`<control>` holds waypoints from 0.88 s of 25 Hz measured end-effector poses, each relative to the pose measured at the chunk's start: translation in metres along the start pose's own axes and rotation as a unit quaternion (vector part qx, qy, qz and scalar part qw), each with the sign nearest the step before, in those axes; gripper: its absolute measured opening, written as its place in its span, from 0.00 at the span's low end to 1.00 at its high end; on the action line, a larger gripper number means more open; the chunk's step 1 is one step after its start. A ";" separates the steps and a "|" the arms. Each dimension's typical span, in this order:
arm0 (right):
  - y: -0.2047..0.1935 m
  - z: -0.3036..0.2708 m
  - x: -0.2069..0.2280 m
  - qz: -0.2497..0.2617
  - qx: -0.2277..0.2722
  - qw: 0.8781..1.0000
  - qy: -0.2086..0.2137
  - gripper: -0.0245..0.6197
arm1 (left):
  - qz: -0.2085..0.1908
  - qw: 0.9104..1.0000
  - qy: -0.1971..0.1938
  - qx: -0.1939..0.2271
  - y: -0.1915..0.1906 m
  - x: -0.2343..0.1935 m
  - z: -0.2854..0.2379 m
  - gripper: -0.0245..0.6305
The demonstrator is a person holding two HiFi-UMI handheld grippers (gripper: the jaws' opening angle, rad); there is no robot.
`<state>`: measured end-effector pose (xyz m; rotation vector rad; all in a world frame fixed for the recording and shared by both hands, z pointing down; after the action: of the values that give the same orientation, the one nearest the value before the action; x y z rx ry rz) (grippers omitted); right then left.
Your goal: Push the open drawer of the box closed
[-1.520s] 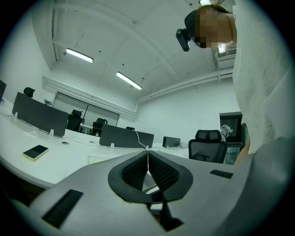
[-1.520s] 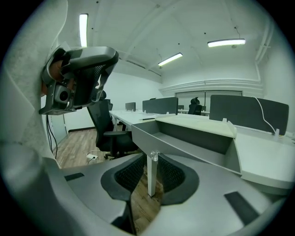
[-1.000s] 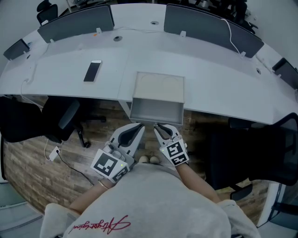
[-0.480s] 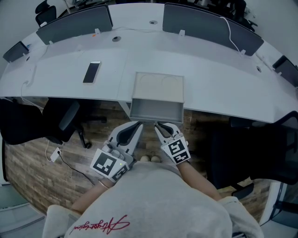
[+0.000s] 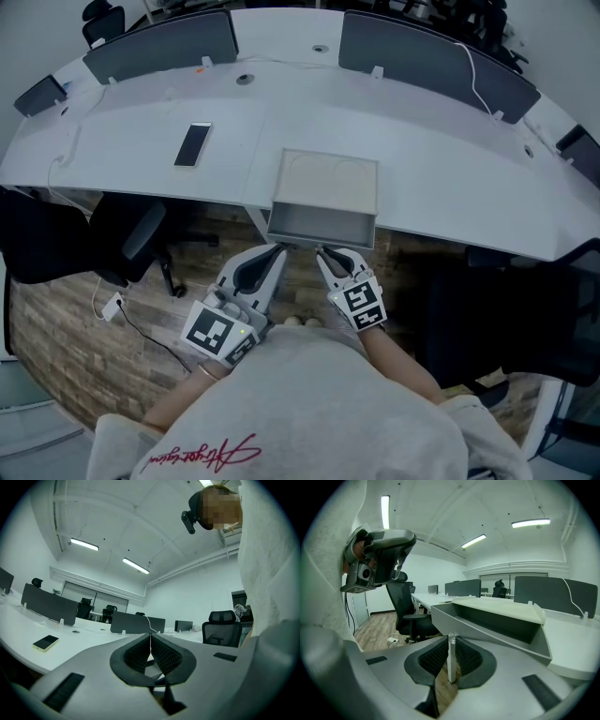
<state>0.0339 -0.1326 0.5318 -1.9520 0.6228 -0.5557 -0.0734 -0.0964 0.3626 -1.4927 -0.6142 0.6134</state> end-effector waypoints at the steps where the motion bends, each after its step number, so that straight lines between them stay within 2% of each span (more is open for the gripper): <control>1: 0.001 -0.001 0.000 0.000 0.001 1.000 0.001 0.13 | -0.001 1.000 0.001 0.000 0.000 -0.001 0.000 0.07; 9: 0.002 -0.003 0.005 -0.003 0.005 1.000 0.004 0.13 | 0.001 1.000 0.017 0.007 0.005 -0.005 -0.003 0.07; 22: 0.006 -0.010 0.014 -0.008 0.003 1.000 0.007 0.13 | -0.003 1.000 0.012 0.009 0.007 -0.009 -0.014 0.07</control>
<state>0.0374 -0.1502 0.5318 -1.9510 0.6136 -0.5803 -0.0697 -0.1123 0.3562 -1.4797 -0.5926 0.5946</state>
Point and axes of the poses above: the fingertips, and each gripper's own axes: z backward along the fingers, x to its right, y out of its top, the point moved 3 cm from there along z, backward along the fingers, and after that the axes turned 9 degrees about -z, right-handed, at the moved point
